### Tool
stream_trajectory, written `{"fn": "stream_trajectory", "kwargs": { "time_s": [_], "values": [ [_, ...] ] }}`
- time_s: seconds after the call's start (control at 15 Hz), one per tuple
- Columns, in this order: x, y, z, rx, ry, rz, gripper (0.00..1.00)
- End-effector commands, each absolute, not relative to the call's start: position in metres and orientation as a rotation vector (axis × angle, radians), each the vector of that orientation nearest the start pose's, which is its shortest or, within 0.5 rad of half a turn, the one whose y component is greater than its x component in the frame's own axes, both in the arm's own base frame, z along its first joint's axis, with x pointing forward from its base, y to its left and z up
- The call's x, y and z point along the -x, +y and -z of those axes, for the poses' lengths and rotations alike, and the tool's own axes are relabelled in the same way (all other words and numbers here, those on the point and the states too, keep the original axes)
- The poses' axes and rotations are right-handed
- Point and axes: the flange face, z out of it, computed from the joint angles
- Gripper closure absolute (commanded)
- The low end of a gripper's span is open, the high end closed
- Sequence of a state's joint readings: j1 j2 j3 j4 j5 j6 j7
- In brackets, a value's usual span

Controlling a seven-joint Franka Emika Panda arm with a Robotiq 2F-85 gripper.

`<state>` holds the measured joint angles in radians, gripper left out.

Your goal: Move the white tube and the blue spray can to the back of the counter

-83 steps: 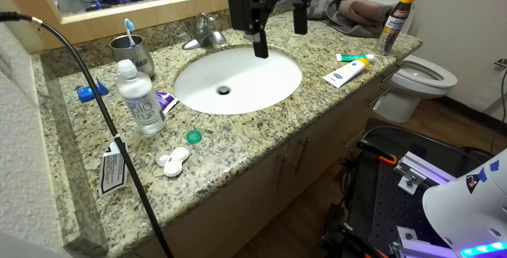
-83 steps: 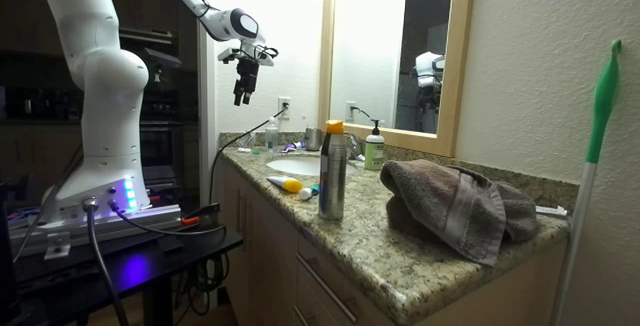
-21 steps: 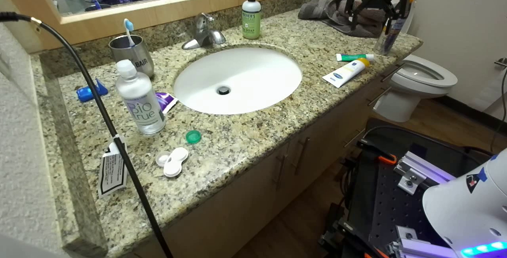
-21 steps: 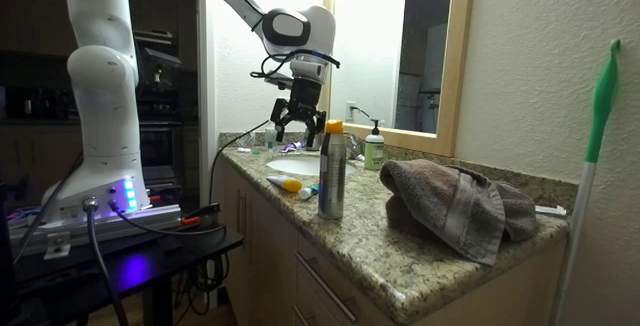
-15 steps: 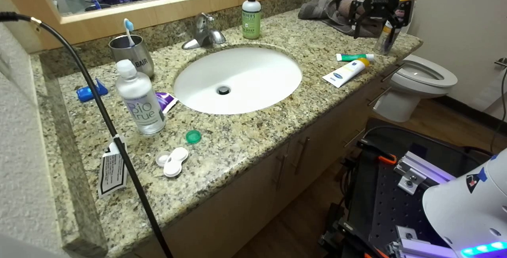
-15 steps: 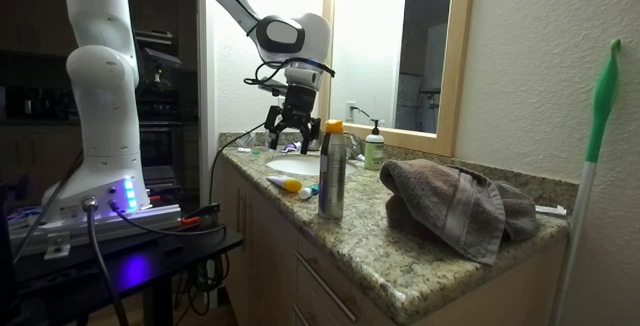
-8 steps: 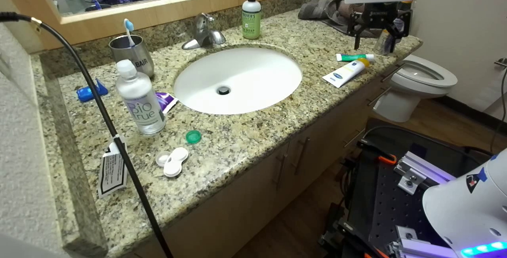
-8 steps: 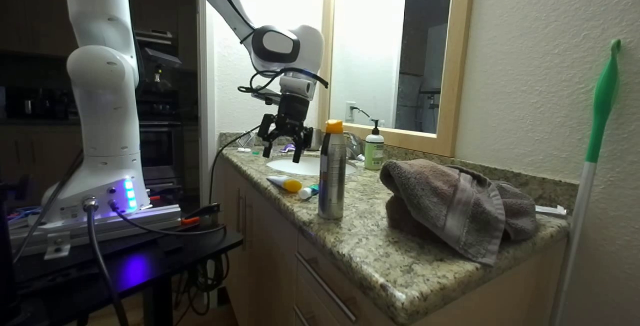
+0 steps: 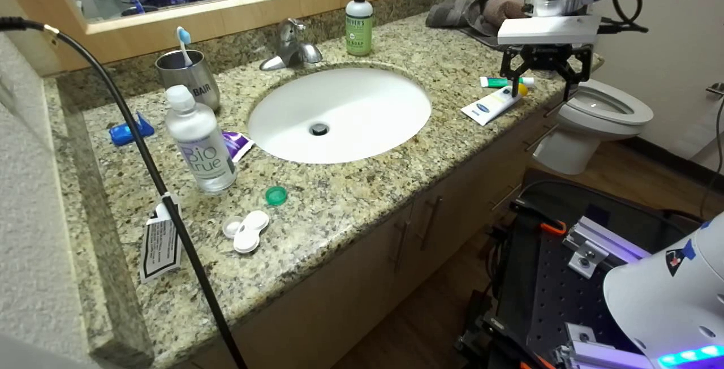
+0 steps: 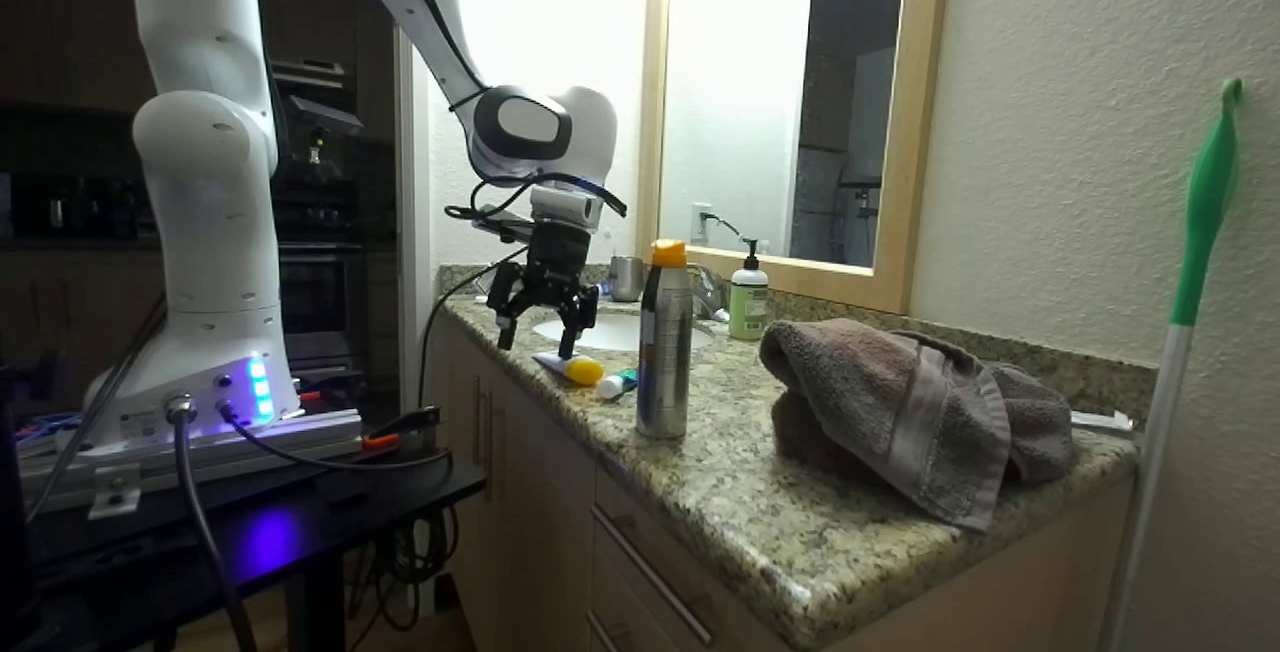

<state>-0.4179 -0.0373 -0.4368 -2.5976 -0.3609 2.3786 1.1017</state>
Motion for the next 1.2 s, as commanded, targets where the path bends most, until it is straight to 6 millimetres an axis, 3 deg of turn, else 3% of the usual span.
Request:
{"fn": "stream_trajectory", "kwargs": {
  "time_s": [0.0, 0.53, 1.13],
  "values": [
    [-0.267, -0.316, -0.241, 2.255, 2.49, -0.197, 0.01],
    [-0.276, -0.321, -0.277, 2.111, 2.463, -0.002, 0.0],
    [-0.314, -0.321, -0.238, 2.011, 2.575, 0.179, 0.0]
  ]
}}
